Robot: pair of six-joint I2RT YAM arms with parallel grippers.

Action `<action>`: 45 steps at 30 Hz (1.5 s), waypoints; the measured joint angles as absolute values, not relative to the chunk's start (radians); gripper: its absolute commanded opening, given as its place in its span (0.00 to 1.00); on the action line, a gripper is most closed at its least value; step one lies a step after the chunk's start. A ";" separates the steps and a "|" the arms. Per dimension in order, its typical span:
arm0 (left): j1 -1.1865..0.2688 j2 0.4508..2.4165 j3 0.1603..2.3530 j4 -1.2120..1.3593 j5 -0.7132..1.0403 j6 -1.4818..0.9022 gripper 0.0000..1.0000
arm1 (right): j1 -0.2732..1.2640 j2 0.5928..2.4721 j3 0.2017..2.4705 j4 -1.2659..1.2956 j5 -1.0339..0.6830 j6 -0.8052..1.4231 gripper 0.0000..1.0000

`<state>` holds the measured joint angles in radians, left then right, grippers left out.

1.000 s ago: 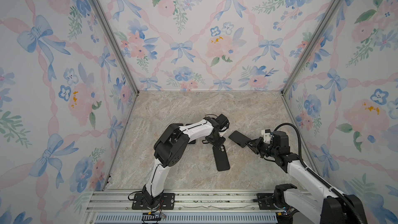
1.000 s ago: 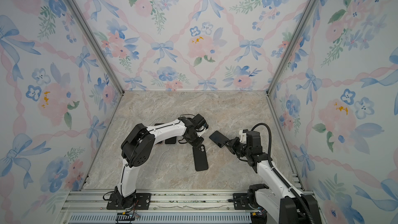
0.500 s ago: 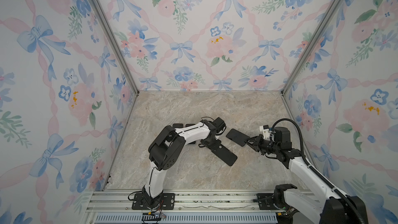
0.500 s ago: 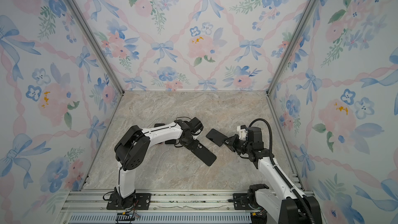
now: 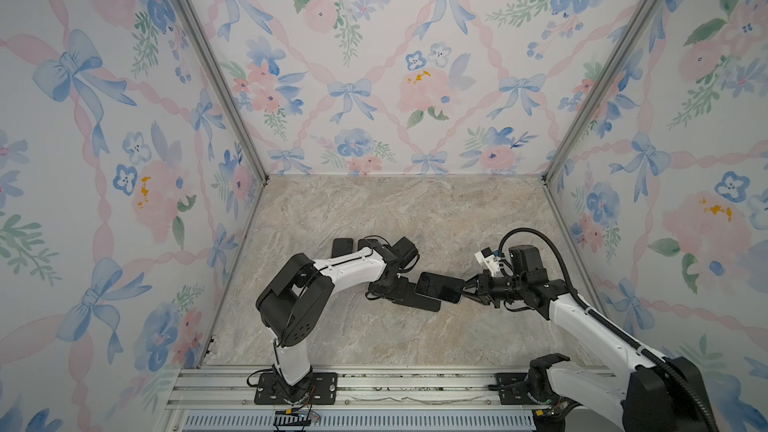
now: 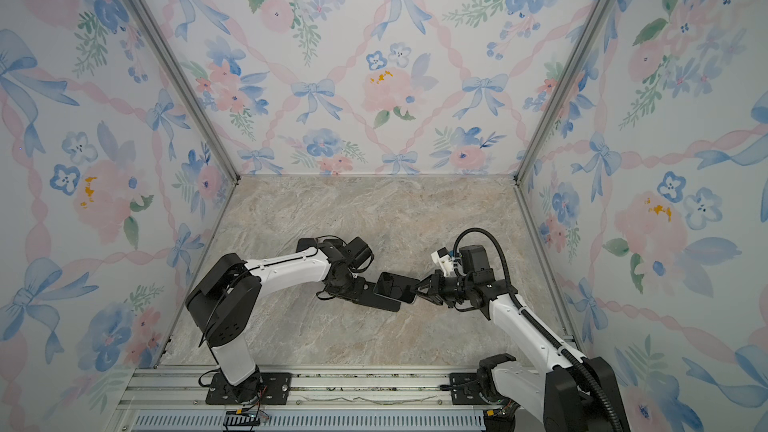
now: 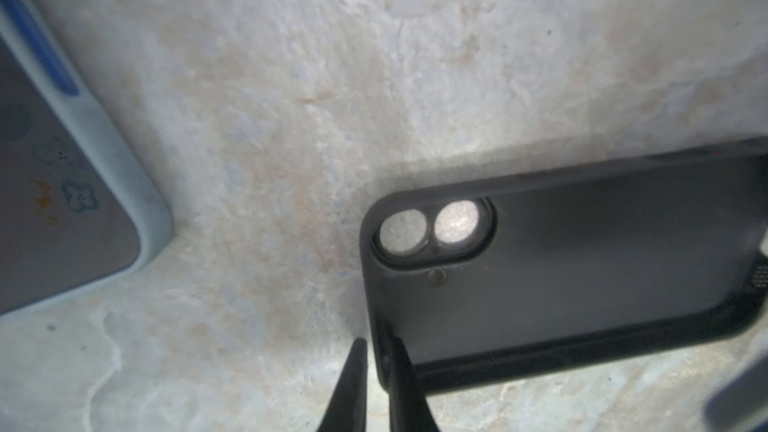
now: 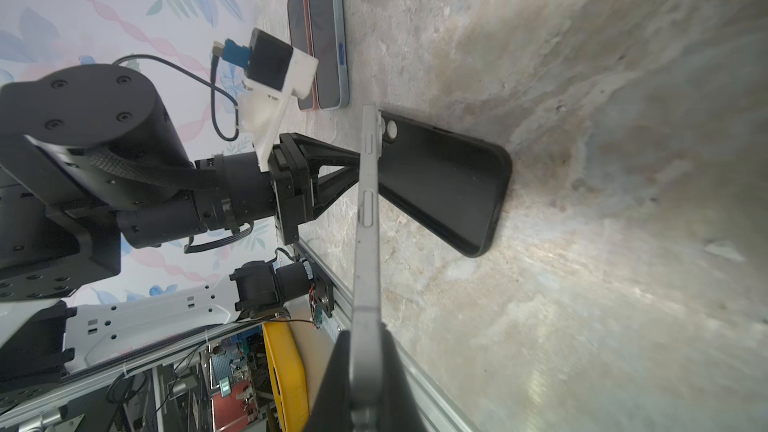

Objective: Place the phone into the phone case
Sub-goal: 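Bring the black case and phone together at table center with both grippers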

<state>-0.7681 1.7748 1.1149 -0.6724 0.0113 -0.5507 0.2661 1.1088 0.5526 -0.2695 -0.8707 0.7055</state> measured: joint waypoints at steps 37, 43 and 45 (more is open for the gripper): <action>-0.523 1.664 0.824 -0.219 0.456 -0.686 0.35 | 0.375 1.568 0.759 -0.258 -0.966 0.567 0.00; -0.523 1.663 0.805 -0.180 0.484 -0.695 0.36 | 0.377 1.596 0.764 -0.250 -0.980 0.564 0.00; -0.523 1.661 0.799 -0.170 0.490 -0.701 0.35 | 0.382 1.611 0.769 -0.241 -0.987 0.564 0.00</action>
<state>-0.5228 1.6611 0.7986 -0.1696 0.4900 -0.7013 0.3820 1.6108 0.7689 -0.2409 -0.9867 0.5644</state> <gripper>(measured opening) 0.361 0.097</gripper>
